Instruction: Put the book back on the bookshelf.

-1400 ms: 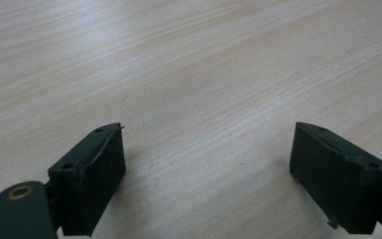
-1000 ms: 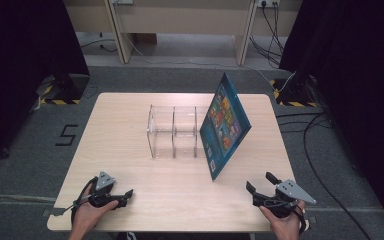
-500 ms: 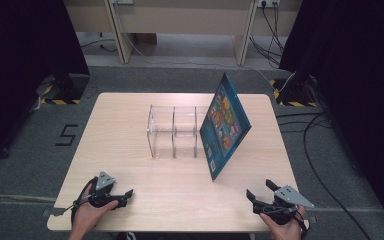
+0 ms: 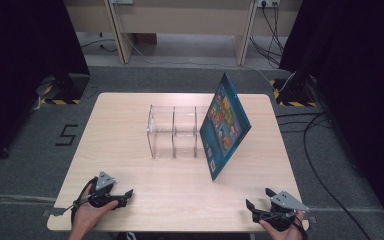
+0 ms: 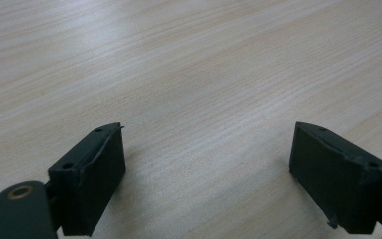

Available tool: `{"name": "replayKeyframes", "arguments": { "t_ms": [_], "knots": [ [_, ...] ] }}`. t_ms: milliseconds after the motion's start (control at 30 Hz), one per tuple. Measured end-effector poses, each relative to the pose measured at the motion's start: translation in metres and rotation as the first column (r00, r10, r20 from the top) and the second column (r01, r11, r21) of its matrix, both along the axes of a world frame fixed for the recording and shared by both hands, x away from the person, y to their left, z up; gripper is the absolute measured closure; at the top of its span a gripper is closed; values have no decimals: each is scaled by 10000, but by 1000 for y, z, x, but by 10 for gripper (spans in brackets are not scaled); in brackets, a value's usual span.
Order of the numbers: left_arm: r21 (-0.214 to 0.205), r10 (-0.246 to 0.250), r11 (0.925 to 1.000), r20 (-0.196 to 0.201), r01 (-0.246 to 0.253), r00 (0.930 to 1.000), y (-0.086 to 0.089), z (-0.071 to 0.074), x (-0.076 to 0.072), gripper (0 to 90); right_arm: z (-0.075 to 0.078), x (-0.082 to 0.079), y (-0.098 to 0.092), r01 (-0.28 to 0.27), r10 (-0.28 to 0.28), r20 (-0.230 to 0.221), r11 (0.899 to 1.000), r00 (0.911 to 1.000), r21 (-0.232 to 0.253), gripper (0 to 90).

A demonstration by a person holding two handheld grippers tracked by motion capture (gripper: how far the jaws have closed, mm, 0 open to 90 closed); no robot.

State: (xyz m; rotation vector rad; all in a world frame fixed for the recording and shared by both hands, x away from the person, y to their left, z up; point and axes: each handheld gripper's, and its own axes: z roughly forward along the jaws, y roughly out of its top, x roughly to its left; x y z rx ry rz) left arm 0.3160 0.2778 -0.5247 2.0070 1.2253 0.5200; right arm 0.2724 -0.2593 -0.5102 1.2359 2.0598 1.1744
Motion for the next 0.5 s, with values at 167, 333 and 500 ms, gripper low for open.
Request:
{"name": "replayKeyframes", "arguments": {
  "t_ms": [167,333,500],
  "knots": [
    [6,3,10000,-3,-3,10000,0,0,0,133,-5,-2,0,-52,49,-336,9999,9994,-114,160],
    [1,3,10000,-1,-3,10000,0,0,0,133,-10,-3,2,3,-36,-711,9989,9975,-475,161],
    [-5,-8,10000,-1,8,10000,0,0,0,133,-16,-4,4,166,-235,-774,9960,9967,-880,158]
  ]
}}
